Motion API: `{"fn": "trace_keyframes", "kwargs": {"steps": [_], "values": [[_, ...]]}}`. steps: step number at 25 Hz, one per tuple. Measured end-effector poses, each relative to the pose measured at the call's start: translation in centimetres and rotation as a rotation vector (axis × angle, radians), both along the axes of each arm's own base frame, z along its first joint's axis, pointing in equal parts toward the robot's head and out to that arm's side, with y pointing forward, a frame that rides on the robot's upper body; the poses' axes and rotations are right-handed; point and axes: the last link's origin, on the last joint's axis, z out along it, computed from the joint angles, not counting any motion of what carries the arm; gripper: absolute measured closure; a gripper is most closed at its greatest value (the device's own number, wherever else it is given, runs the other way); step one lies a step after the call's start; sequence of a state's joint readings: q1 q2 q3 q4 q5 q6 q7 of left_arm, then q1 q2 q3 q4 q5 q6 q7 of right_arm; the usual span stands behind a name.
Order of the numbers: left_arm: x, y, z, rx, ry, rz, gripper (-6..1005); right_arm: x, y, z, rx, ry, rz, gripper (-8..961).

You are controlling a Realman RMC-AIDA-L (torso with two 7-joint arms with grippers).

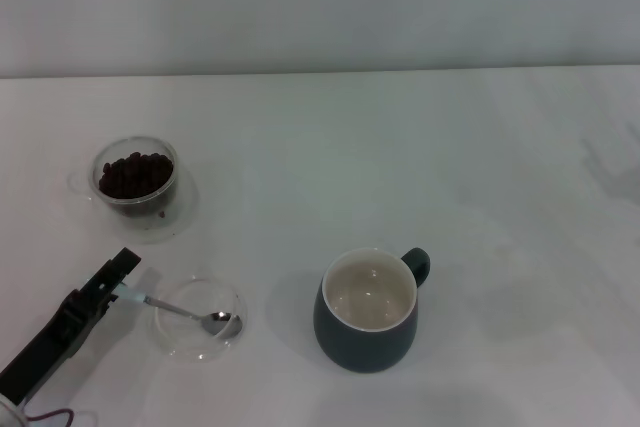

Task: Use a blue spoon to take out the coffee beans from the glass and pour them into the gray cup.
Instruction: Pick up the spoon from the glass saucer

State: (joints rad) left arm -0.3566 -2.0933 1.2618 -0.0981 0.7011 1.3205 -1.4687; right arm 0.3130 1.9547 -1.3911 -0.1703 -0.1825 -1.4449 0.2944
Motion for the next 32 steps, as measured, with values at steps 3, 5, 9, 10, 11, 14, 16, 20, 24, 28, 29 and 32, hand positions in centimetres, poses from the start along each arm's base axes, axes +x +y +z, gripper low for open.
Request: {"fn": "trace_keyframes", "kwargs": {"steps": [3,5,9,10,11,14,16,20,24,28,29,32], "values": [[0.0,-0.1,0.0,0.004,0.000,-0.001,308,0.1,0.0,0.0,-0.002,-0.001,-0.005,215],[0.0,-0.1,0.0,0.005,-0.001,-0.001,343,0.1,0.0,0.0,-0.002,-0.002,-0.006,215],[0.0,-0.1,0.1,0.004,-0.010,0.005,413,0.3,0.1,-0.1,-0.001,-0.012,-0.019,215],[0.0,-0.1,0.1,0.003,-0.013,0.006,431,0.3,0.1,-0.1,0.000,-0.014,-0.022,215],[0.0,-0.1,0.1,0.003,-0.018,0.009,449,0.3,0.1,-0.1,0.001,-0.015,-0.023,215],[0.0,-0.1,0.1,0.003,-0.025,0.014,530,0.3,0.1,-0.2,0.002,-0.018,-0.024,215],[0.0,-0.1,0.1,0.002,-0.029,0.016,623,0.3,0.1,-0.3,0.003,-0.021,-0.025,215],[0.0,-0.1,0.1,0.004,-0.033,0.019,748,0.3,0.1,-0.3,0.004,-0.022,-0.028,215],[-0.1,-0.1,0.2,0.007,-0.035,0.021,808,0.3,0.1,-0.3,0.003,-0.022,-0.030,215],[0.5,0.0,0.6,0.030,-0.051,-0.022,858,0.3,0.2,-0.3,0.003,-0.023,-0.033,216],[0.6,0.0,0.7,0.034,-0.054,-0.030,870,0.3,0.2,-0.3,0.004,-0.025,-0.033,216],[1.0,0.0,1.6,0.070,-0.064,-0.075,871,0.3,0.2,-0.3,0.010,-0.039,-0.033,216]]}}
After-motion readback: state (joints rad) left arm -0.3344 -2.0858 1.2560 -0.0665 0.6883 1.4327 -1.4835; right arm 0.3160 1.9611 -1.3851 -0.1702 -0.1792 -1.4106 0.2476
